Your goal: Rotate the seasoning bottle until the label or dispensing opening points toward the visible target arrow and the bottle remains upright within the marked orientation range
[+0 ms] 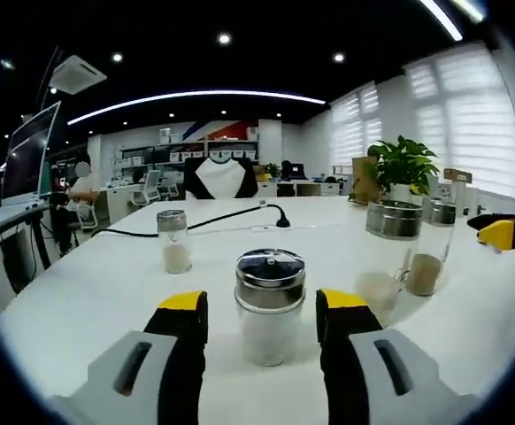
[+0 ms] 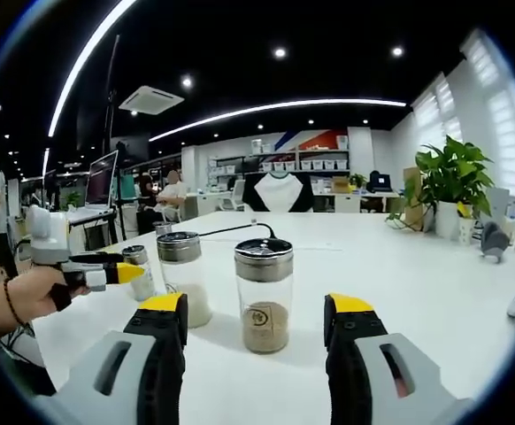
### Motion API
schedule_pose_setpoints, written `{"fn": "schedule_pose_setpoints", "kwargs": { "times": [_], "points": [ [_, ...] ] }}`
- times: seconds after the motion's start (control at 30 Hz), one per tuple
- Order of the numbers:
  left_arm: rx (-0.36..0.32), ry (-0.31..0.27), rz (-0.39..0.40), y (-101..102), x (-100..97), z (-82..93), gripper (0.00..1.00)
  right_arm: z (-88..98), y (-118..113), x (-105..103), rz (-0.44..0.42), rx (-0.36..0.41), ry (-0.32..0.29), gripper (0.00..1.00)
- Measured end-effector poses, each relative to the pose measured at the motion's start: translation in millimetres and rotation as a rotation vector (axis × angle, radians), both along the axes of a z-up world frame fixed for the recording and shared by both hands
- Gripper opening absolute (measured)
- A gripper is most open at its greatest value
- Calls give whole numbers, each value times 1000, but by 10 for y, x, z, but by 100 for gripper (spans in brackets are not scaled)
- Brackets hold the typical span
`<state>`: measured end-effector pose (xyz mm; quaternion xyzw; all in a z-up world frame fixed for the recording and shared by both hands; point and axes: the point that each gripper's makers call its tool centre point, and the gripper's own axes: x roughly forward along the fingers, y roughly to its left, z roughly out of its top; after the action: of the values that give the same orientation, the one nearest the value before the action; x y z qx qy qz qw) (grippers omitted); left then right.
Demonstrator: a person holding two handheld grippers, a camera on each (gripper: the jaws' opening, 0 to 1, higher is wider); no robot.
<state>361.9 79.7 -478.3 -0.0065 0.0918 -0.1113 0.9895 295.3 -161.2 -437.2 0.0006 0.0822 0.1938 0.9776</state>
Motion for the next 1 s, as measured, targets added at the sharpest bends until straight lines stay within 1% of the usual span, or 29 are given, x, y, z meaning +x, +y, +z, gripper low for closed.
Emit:
{"fn": "schedule_pose_setpoints", "kwargs": {
  "times": [0.03,0.1,0.13,0.2,0.3,0.4,0.47,0.53,0.57,0.6,0.7,1.0],
  "points": [
    [1,1,5,-1,2,-14,52,-2,2,-2,1,0,0,63],
    [-22,-22,11,-16,14,0,54,-13,9,-10,1,-1,1,63],
    [-22,-23,12,-27,11,-1,53,-17,13,-13,1,1,2,63],
    [23,-25,9,-62,20,-20,49,-30,23,-18,3,5,4,63],
    [-11,-26,4,-111,29,-11,48,-42,39,-23,7,7,7,63],
    [9,-27,11,-112,54,-19,46,-47,40,-27,6,6,8,63],
    [-2,-36,10,-114,60,-5,37,-49,41,-26,6,8,10,63],
    [-14,-30,10,-108,60,-15,36,-47,35,-22,4,8,11,63],
    [-9,-31,8,-111,59,-14,36,-46,34,-21,4,8,11,63],
    [12,-34,7,-112,57,-18,36,-46,32,-21,3,9,12,63],
    [26,-33,-1,-116,54,-21,35,-53,33,-26,2,8,14,63],
    [28,-29,-8,-114,58,-23,34,-69,20,-23,3,9,21,63]
  ]
}}
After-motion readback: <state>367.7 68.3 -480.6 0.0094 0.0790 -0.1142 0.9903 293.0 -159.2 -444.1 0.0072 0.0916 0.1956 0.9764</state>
